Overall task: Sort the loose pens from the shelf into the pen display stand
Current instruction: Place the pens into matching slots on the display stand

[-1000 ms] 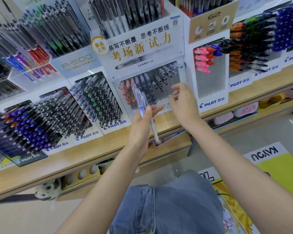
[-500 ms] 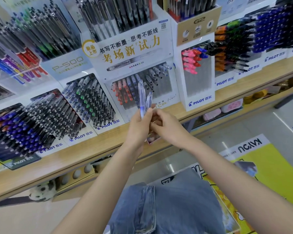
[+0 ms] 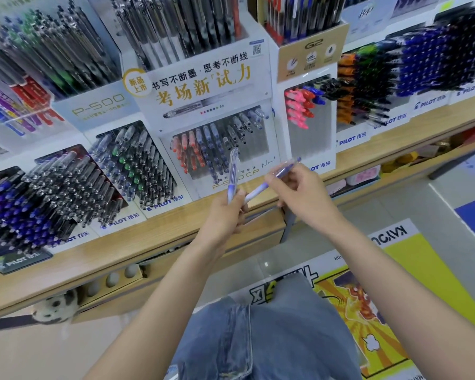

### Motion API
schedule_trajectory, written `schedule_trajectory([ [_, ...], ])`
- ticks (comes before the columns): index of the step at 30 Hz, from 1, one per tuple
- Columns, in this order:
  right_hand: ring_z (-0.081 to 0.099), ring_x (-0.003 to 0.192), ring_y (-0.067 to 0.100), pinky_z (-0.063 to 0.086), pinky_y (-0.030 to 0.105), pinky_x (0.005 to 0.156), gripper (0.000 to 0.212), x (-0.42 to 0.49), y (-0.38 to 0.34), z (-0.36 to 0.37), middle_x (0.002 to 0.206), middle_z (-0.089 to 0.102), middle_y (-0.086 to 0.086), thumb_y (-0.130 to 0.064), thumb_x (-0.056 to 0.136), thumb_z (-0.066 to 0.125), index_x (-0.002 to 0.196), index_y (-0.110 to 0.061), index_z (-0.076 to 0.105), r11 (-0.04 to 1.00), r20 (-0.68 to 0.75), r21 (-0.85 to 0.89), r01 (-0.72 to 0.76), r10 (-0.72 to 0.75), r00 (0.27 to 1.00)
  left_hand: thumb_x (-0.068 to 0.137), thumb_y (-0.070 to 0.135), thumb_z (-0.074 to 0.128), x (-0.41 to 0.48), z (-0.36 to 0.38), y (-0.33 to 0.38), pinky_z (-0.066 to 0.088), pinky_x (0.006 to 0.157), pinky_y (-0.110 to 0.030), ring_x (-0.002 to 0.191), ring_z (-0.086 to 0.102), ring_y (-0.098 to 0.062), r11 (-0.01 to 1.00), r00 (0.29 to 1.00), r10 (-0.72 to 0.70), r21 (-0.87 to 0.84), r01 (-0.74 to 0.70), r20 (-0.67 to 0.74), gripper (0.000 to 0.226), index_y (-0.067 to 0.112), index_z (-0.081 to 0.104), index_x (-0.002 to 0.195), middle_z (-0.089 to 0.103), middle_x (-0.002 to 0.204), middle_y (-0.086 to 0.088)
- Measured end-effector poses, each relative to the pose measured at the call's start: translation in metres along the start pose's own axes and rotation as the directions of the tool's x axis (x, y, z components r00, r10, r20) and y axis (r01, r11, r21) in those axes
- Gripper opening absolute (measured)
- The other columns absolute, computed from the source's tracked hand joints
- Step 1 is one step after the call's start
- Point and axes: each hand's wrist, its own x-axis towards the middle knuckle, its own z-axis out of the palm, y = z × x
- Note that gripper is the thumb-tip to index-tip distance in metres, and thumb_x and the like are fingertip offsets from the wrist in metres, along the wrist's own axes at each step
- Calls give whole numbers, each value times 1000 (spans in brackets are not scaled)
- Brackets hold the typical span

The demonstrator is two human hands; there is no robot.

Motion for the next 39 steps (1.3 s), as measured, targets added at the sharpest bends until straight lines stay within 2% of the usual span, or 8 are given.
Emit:
schedule_trajectory([
  [7,55,49,6,46,15,53,13,8,-11,-34,64,58,1,-16,92,55,81,-21,56,995,-199,70,70,-55,979,101,25,40,7,8,4,22,36,-16,37,27,-3,999,1000,-17,-35,17,7,22,14,44,82,42,66,0],
  [13,60,52,10,52,21,50,5,12,-2,-41,67,63,6,-16,89,60,85,-16,57,999,-2,28,-47,47,999,101,26,40,8,6,1,21,36,-16,39,27,-4,1000,1000,12,1,-12,16,20,16,44,83,42,65,1],
  [15,56,49,6,48,17,47,8,14,0,-42,66,61,3,-18,91,58,84,-20,54,999,-88,37,-30,33,996,100,27,40,8,5,2,22,35,-15,37,27,-2,999,999,41,37,-40,-22,18,15,45,88,45,70,0],
  [18,53,48,2,41,14,41,10,17,3,-47,70,58,1,-23,93,54,89,-18,46,999,-329,-32,40,-48,943,100,32,41,10,2,3,25,33,-14,36,27,-2,996,994,76,47,-73,-78,20,16,42,88,41,67,1],
  [21,59,55,6,46,18,47,14,21,11,-44,73,58,-2,-24,93,55,92,-15,44,985,-411,-130,111,-155,898,99,36,41,11,-1,4,20,35,-16,39,21,-6,996,993,92,17,-91,-77,22,17,45,89,31,56,4],
  [25,65,72,15,52,20,62,14,34,19,-27,76,55,-11,-16,91,58,88,-14,45,961,-402,-176,212,-266,876,98,36,43,15,-1,3,20,36,-16,37,23,-5,990,986,137,52,-133,-94,27,16,58,86,33,52,6],
  [31,64,66,19,54,42,60,11,59,32,-5,76,63,5,-15,90,59,89,-9,50,909,-342,-309,278,-379,860,99,33,43,18,-4,-4,23,37,-21,40,27,-7,986,981,155,75,-147,-115,28,11,58,91,39,58,2],
  [39,55,60,14,51,35,56,13,66,38,-7,73,59,2,-14,90,59,87,-4,51,875,-364,-397,275,-426,828,100,32,42,23,-9,-10,22,37,-16,39,25,-5,977,971,190,127,-172,-144,27,15,59,88,35,55,4],
])
